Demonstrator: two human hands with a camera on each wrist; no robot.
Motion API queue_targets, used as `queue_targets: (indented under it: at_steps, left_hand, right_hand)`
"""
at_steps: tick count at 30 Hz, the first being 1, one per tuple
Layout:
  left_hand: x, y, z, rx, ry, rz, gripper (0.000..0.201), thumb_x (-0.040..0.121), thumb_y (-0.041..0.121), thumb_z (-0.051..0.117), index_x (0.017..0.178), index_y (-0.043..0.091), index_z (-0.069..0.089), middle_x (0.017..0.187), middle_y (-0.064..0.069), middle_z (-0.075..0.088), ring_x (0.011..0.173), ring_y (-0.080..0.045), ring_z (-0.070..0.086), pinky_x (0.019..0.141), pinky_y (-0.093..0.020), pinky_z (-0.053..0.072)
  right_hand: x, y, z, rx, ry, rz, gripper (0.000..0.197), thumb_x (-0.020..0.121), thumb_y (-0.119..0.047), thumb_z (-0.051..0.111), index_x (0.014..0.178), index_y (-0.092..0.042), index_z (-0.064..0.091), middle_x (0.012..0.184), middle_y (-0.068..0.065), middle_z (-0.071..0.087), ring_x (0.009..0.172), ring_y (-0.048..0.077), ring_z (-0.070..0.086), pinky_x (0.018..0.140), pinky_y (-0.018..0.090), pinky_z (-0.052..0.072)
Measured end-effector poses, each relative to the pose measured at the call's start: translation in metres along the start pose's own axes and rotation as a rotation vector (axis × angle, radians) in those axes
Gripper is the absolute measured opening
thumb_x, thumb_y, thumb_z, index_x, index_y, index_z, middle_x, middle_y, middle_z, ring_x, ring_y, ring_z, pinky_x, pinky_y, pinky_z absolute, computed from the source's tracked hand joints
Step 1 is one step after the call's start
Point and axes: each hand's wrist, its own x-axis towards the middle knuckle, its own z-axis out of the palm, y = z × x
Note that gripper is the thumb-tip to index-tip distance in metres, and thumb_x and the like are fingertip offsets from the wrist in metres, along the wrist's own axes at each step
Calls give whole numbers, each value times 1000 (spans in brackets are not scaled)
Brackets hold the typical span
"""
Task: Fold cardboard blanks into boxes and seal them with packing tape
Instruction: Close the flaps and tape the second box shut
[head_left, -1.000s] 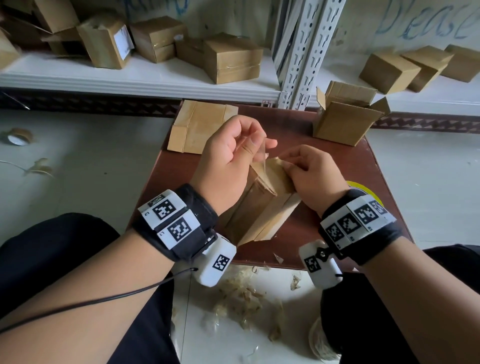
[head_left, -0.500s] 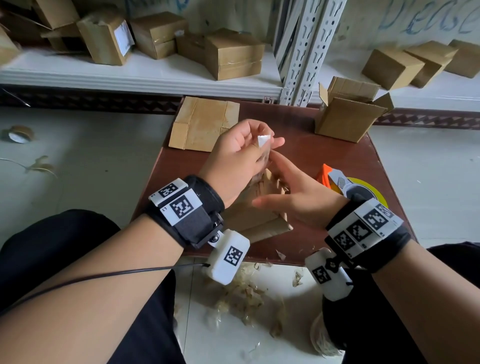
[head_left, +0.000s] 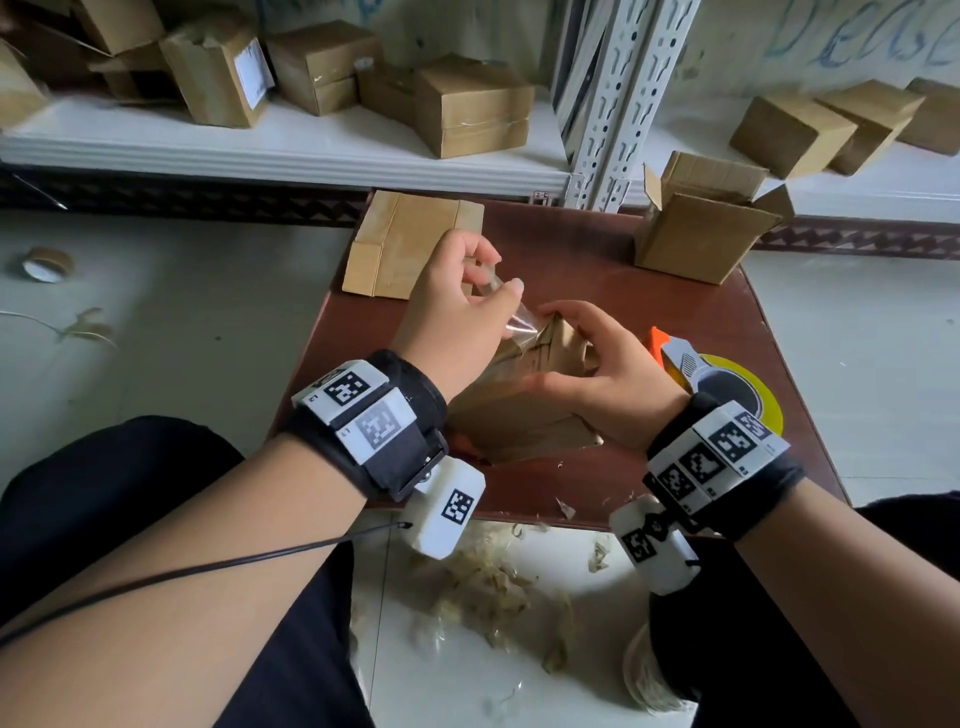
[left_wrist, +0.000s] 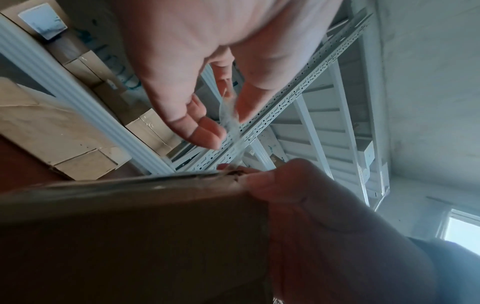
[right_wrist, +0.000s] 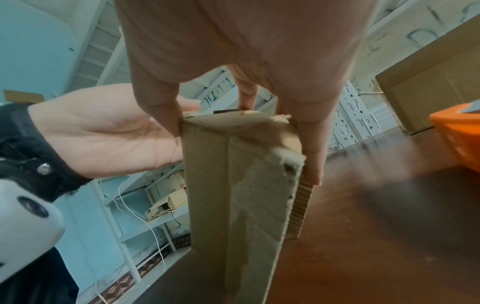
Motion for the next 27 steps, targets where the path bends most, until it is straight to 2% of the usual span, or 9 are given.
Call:
queue_targets:
  at_steps: [2, 4, 6, 8, 11, 15, 19, 24, 27]
  left_hand:
    - [1, -2, 1, 1, 11, 17, 23, 95, 8, 66, 113, 21, 57, 99, -13, 65, 80, -24, 73, 71, -32, 63]
    - [0, -2, 1, 25, 16, 56, 40, 94, 9, 65, 127, 29, 57, 90, -8, 69, 77, -14, 73, 85, -35, 61]
    - [1, -4, 2, -19, 2, 39, 61, 92, 13, 67, 147, 32, 48, 89, -8, 71, 83, -18, 74, 92, -41, 60]
    - [4, -8, 3, -54, 29, -64, 69, 87, 20, 71, 150, 32, 45, 97, -4, 72, 93, -23, 74, 93, -45, 60]
    - [10, -16, 5, -204, 71, -319, 56, 74, 23, 78, 128, 24, 62, 113, 1, 72, 109, -22, 72, 101, -48, 56]
    - [11, -23, 11, -454, 126, -510, 18, 85, -1, 74, 96, 12, 68, 90, -5, 77, 97, -26, 77, 99, -43, 58]
    - [15, -27, 9, -622, 122, -605, 18, 90, -8, 64, 90, 9, 68, 83, -6, 73, 91, -22, 77, 93, -32, 58]
    - [18, -32, 3, -739, 129, -677, 15, 95, -3, 54, 93, 8, 65, 76, -1, 67, 91, -15, 78, 94, -30, 57]
    - [18, -29, 0, -774, 129, -697, 11, 96, 0, 49, 90, 7, 56, 74, 1, 54, 91, -18, 77, 88, -32, 57]
  right_hand:
    - [-1, 2, 3, -1, 11, -1, 76, 68, -59, 81, 136, -42, 53, 130, -2, 59, 119, 14, 58, 103, 39, 54]
    - [-3, 1, 5, 4, 14, -26, 73, 74, -53, 81, 139, -40, 50, 134, -5, 57, 123, 13, 55, 105, 36, 51]
    - [-6, 1, 6, -10, 19, -58, 70, 79, -51, 79, 140, -43, 46, 137, -6, 56, 126, 13, 54, 105, 34, 49]
    - [-7, 0, 7, -63, 34, -49, 63, 80, -61, 77, 134, -45, 49, 128, -4, 60, 115, 13, 59, 97, 33, 54]
    - [-10, -2, 9, -130, 80, -45, 56, 82, -60, 79, 128, -39, 54, 112, -8, 67, 100, 10, 65, 87, 34, 58]
    - [-13, -3, 12, -131, 140, -49, 58, 78, -61, 83, 124, -34, 58, 106, -12, 70, 96, 6, 68, 83, 31, 60]
    - [-14, 1, 15, -141, 161, -66, 61, 78, -66, 80, 125, -34, 58, 102, -12, 72, 90, 6, 71, 78, 34, 63]
    - [-17, 2, 17, -147, 171, -102, 55, 81, -62, 78, 118, -30, 54, 98, -12, 71, 75, 2, 68, 65, 17, 56]
    - [-17, 3, 15, -110, 161, -114, 66, 80, -61, 80, 131, -33, 49, 109, -11, 70, 85, 7, 72, 74, 25, 62]
